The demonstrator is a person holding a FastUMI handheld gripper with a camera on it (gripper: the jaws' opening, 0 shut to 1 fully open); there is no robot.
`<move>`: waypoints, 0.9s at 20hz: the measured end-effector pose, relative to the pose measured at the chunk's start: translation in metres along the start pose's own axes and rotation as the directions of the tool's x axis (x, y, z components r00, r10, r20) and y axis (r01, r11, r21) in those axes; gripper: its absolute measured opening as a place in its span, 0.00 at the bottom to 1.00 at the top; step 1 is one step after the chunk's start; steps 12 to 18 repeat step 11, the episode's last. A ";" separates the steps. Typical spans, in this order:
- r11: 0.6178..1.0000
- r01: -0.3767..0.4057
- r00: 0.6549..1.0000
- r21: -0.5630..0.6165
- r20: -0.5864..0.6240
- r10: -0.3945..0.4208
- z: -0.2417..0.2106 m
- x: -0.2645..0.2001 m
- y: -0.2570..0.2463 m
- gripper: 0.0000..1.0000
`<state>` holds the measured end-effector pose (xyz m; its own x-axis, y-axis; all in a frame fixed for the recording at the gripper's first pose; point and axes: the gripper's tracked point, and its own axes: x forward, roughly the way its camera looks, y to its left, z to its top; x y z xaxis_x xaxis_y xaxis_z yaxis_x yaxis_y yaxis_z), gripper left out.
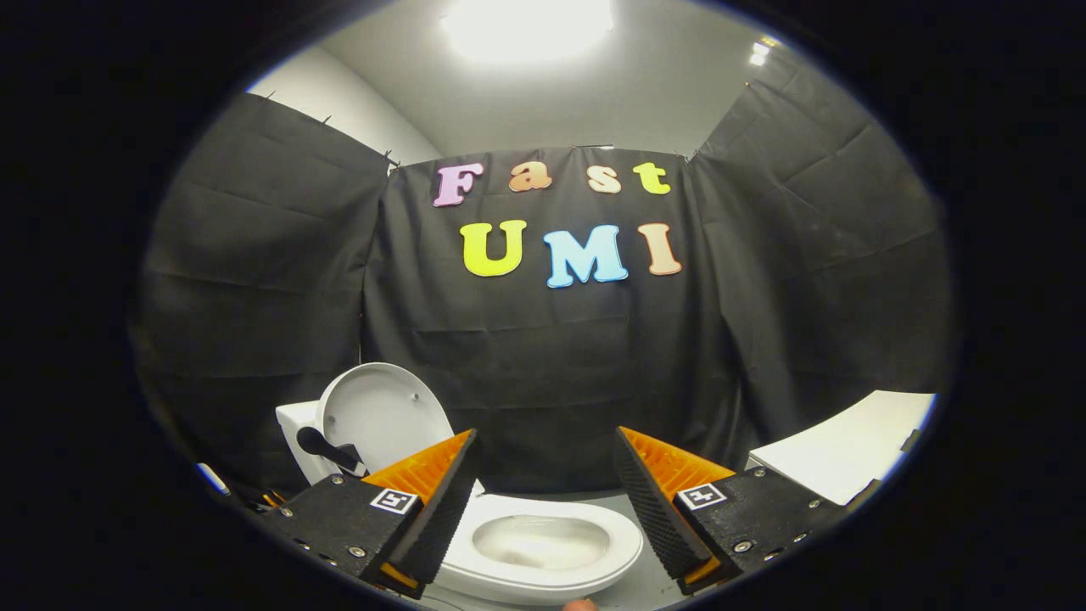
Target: Open the toilet lid.
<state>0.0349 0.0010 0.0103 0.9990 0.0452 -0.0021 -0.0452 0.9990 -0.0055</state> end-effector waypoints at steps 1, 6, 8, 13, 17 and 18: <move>1.000 0.002 1.000 0.000 0.000 -0.002 -0.001 -0.001 -0.002 0.95; 1.000 0.014 1.000 0.010 -0.016 -0.014 -0.009 -0.003 -0.005 0.95; 1.000 0.014 1.000 0.008 -0.020 -0.014 -0.011 -0.003 -0.007 0.95; 1.000 0.009 1.000 0.009 -0.023 -0.009 -0.011 -0.003 -0.006 0.95; 1.000 0.009 1.000 0.009 -0.023 -0.009 -0.011 -0.003 -0.006 0.95; 1.000 0.009 1.000 0.009 -0.023 -0.009 -0.011 -0.003 -0.006 0.95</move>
